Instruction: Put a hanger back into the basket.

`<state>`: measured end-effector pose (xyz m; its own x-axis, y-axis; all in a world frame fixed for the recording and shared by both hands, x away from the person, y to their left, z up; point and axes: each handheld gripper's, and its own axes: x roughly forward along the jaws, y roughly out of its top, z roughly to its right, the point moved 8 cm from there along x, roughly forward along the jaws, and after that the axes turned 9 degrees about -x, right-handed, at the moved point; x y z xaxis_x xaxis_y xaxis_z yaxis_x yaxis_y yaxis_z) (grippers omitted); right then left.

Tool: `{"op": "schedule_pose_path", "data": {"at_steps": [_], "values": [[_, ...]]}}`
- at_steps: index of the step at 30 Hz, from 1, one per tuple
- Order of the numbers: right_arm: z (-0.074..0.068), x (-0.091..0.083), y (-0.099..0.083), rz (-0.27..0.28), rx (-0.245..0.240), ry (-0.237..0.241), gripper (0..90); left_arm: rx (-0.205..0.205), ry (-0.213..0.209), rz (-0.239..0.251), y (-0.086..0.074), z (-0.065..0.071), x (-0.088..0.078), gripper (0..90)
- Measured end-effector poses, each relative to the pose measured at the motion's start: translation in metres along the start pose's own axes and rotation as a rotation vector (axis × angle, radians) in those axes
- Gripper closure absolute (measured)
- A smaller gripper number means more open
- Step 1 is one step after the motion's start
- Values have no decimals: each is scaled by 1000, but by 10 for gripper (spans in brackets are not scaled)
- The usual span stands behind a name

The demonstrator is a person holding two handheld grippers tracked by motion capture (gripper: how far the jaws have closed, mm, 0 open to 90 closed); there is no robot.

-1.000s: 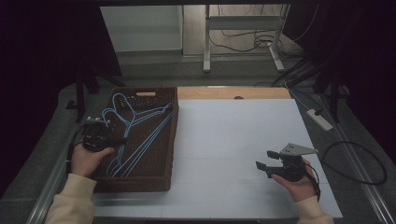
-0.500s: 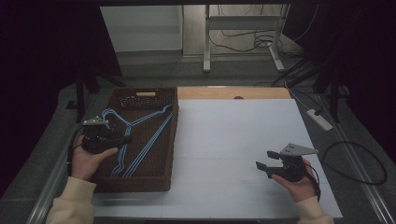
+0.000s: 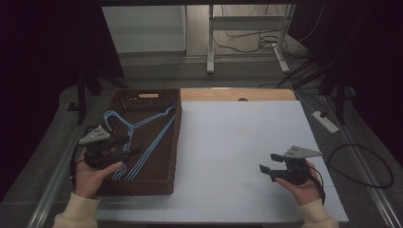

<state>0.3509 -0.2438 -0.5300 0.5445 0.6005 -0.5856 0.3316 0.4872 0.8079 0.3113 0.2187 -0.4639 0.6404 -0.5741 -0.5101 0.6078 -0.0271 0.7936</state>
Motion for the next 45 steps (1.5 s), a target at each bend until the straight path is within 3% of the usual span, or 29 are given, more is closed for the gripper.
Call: {"op": "schedule_pose_path", "data": {"at_steps": [13, 20, 27, 33, 45], "values": [[1, -6, -6, 4, 5, 2, 323, 41, -35, 35, -11, 31, 6, 327], [2, -10, -1, 28, 6, 7, 323, 50, -38, 36, -24, 40, 10, 322], [-4, -13, 1, 43, -6, 17, 323, 58, -21, 53, -39, 39, 13, 318], [-10, -15, 3, 50, -16, 16, 323, 75, -32, 46, -48, 40, 13, 309], [-10, -18, 3, 57, -25, 16, 323, 84, -21, 54, -48, 36, 11, 307]]}}
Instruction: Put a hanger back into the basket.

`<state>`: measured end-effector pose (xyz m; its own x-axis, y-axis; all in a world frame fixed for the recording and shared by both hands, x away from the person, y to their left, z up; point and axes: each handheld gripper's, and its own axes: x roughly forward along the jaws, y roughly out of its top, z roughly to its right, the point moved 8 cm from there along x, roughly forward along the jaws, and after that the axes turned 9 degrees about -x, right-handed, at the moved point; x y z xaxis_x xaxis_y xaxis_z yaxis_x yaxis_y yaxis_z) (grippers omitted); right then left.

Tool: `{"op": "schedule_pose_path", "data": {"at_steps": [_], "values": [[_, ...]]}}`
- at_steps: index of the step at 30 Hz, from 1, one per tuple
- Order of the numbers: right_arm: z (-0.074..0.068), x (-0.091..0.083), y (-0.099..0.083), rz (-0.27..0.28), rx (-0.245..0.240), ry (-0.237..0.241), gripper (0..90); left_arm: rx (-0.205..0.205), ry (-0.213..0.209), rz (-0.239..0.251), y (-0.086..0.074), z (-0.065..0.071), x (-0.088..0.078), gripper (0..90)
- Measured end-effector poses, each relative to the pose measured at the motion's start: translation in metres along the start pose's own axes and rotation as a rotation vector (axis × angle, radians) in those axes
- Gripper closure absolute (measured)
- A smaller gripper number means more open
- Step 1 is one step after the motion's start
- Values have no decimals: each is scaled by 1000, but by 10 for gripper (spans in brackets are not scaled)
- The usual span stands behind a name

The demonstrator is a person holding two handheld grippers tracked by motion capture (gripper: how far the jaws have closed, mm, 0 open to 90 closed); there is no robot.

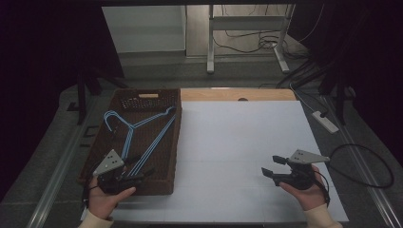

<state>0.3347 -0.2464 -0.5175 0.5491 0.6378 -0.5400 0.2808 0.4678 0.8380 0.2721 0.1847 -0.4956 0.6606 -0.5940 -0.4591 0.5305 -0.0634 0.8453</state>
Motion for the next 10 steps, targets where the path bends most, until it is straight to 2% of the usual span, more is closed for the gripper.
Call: {"op": "schedule_pose_path", "data": {"at_steps": [10], "values": [[-1, 0, 0, -1, -6, -3, 323, 4, -1, 2, 1, 0, 0, 308]]}}
